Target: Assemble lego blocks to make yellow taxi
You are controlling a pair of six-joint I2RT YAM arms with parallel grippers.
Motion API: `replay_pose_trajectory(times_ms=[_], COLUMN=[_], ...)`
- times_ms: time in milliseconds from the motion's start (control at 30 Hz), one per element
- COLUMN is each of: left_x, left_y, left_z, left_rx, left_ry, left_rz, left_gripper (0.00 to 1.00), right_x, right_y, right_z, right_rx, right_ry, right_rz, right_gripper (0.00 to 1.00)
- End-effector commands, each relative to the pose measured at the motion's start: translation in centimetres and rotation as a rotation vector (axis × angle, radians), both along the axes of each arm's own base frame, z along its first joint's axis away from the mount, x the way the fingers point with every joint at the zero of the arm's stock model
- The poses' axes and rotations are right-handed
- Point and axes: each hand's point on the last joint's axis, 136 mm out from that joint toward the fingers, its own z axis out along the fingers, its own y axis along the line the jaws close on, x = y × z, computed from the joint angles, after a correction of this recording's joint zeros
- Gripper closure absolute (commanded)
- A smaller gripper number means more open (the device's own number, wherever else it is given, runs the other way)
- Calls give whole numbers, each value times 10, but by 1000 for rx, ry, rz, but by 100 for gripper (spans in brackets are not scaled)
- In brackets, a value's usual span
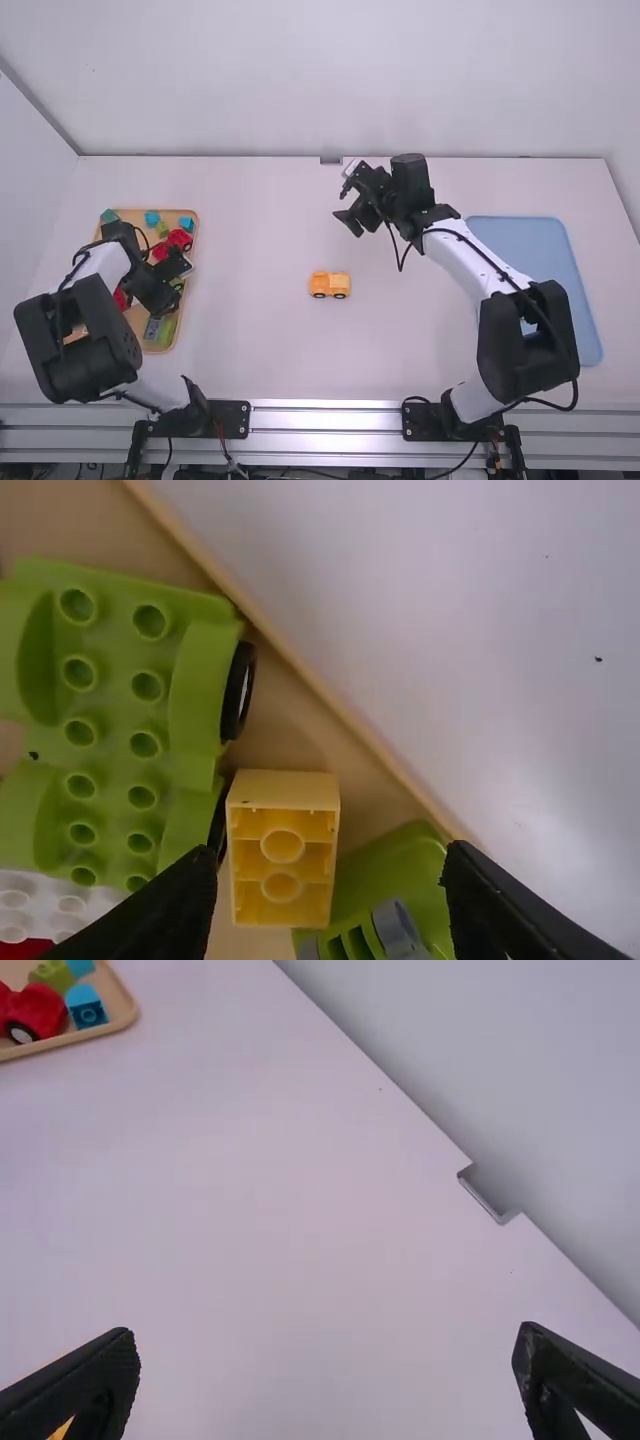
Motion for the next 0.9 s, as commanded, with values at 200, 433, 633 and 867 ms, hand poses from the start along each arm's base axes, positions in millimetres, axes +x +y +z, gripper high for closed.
replay_pose_trajectory(times_ms=[200, 433, 633, 867], left_x=[-7, -7, -10, -10], left_y=[5, 2, -1, 12], left_z=[-22, -24, -31, -32], left_rx=[0, -14, -17, 51], left_ry=[68, 66, 60, 68], left_rz=[36, 22, 18, 63], left_gripper=[39, 40, 41, 45], right_x=[5, 8, 8, 6], right_y=[2, 3, 3, 5], right_z=[15, 20, 20, 21], right_rx=[21, 53, 52, 62], right_ry=[-26, -22, -19, -20], right_rz=[-3, -27, -27, -13], right_gripper=[2, 2, 2, 2])
